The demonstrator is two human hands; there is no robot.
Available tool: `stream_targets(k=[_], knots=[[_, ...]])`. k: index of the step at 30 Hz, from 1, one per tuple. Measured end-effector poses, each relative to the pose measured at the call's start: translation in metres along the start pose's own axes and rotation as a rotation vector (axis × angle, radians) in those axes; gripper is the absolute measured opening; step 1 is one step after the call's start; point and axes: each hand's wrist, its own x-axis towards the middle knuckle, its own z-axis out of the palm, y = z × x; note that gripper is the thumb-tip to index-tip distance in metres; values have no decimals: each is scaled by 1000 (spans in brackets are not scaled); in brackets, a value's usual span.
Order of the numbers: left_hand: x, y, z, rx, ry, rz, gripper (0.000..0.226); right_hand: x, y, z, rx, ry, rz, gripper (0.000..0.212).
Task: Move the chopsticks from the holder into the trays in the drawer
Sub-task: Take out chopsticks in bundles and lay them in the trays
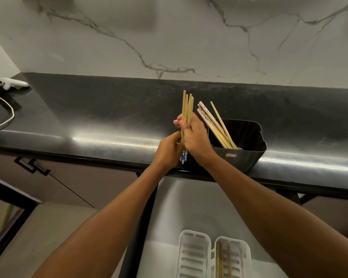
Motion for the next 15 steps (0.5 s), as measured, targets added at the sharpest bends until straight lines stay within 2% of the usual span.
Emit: stream_targets(k=[7, 11, 15], knots=[[-3, -8, 3, -9, 49, 24, 15, 1, 11, 7, 76, 3, 7, 13], [-9, -22, 5, 47, -19, -33, 18, -5, 28, 7, 42, -63, 43, 13], [-14, -15, -5, 31, -52, -35, 17, -11, 18, 1, 75, -102, 63, 15]])
